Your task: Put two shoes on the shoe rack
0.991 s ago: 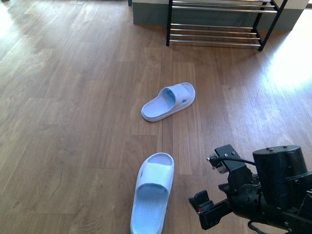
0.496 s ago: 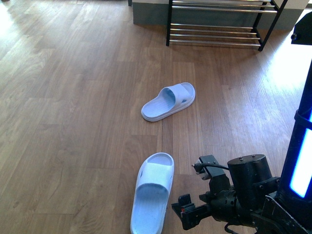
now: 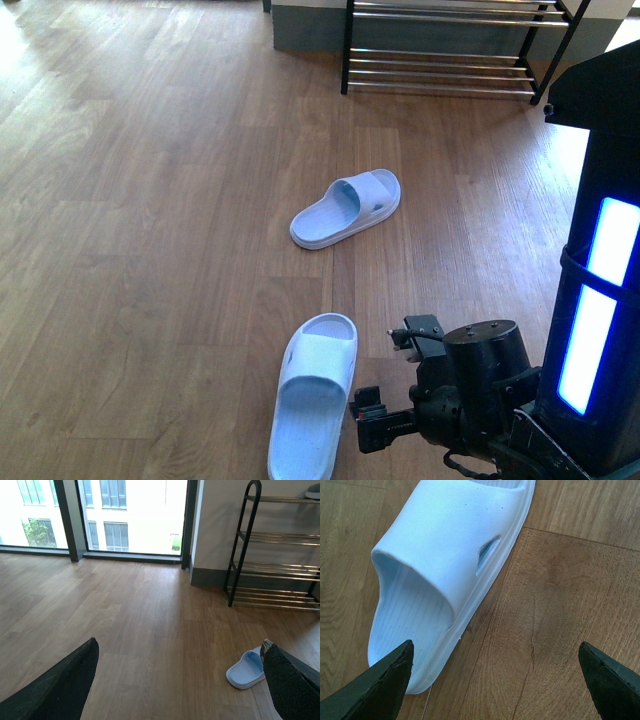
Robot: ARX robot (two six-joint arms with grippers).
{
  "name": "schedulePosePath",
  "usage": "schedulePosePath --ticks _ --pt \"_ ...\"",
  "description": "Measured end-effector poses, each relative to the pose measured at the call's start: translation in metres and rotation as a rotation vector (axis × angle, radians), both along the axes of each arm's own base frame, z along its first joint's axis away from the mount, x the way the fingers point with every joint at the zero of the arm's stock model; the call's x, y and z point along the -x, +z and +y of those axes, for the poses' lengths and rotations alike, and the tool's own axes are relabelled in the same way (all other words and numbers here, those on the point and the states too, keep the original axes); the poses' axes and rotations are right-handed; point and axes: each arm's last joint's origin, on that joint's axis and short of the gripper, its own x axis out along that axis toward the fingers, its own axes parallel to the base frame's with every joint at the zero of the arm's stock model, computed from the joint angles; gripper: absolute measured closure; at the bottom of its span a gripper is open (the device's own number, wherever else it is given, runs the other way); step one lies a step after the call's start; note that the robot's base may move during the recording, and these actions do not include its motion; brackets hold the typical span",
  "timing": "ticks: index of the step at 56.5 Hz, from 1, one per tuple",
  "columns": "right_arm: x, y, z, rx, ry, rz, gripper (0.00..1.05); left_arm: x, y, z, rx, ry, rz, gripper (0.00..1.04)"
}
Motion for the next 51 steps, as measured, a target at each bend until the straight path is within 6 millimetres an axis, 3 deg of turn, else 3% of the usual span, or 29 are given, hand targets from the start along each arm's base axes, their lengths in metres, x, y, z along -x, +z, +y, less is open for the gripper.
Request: schedulePosePath --ticks 17,26,51 --pt "0.001 0.001 0.000 0.021 0.037 -0.041 0.09 0.000 0.000 0.000 0.000 0.000 0.000 0.09" --pt "0.000 -0.009 0.000 0.047 0.069 -0.009 0.09 0.000 0.000 0.000 0.000 0.000 0.000 0.09" --pt "-0.029 -0.034 0.019 0.048 0.081 0.002 0.09 0.000 0.000 0.000 0.000 0.000 0.000 0.09"
